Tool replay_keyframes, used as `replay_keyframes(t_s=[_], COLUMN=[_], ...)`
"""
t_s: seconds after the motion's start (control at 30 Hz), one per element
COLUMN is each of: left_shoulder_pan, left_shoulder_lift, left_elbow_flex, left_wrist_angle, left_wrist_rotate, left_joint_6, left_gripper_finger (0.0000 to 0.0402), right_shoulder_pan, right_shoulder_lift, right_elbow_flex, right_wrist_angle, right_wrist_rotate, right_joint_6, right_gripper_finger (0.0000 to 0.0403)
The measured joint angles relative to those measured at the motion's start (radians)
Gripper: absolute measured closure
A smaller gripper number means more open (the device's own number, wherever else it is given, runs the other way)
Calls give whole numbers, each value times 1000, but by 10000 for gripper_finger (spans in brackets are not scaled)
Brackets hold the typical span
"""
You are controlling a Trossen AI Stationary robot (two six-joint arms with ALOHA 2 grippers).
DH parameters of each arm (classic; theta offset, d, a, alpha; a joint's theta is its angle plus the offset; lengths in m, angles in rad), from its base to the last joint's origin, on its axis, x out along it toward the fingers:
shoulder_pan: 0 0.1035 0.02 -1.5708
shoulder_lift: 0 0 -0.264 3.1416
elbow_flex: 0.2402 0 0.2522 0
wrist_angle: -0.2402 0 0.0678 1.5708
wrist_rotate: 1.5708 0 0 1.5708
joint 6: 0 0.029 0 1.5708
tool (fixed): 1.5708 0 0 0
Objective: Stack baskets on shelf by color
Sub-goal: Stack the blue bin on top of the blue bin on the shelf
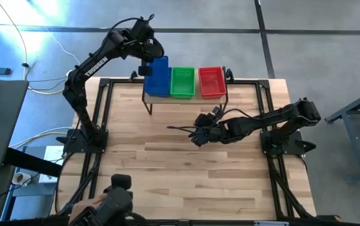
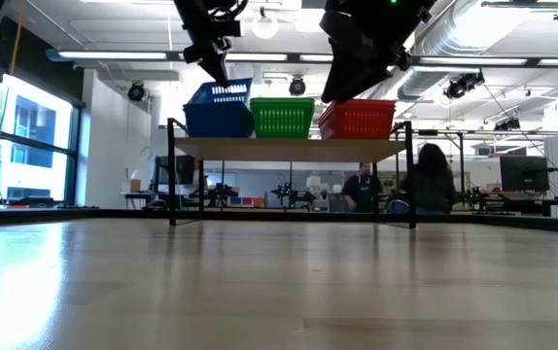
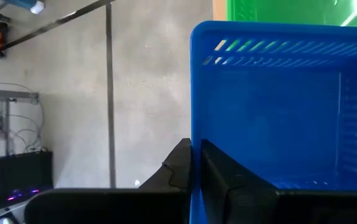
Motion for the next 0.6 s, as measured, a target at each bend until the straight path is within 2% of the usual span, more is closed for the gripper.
replay_keyframes(t_s=[0.3, 0.6], left_shoulder_pan=[42, 56], left_shoulder_lift=[0, 0], left_elbow_flex=[0, 0], left_wrist_angle=[0, -11], left_wrist_rotate=[115, 139], left_joint_6=[10, 33], left_gripper_finger=[399, 399], right_shoulder_pan=[0, 0], right_shoulder_lift=[0, 0], right_elbow_flex=[0, 0], right_wrist_angle=[0, 0], right_wrist_rotate=[-22, -24], right_joint_6=[23, 23], right_gripper_finger=[236, 236])
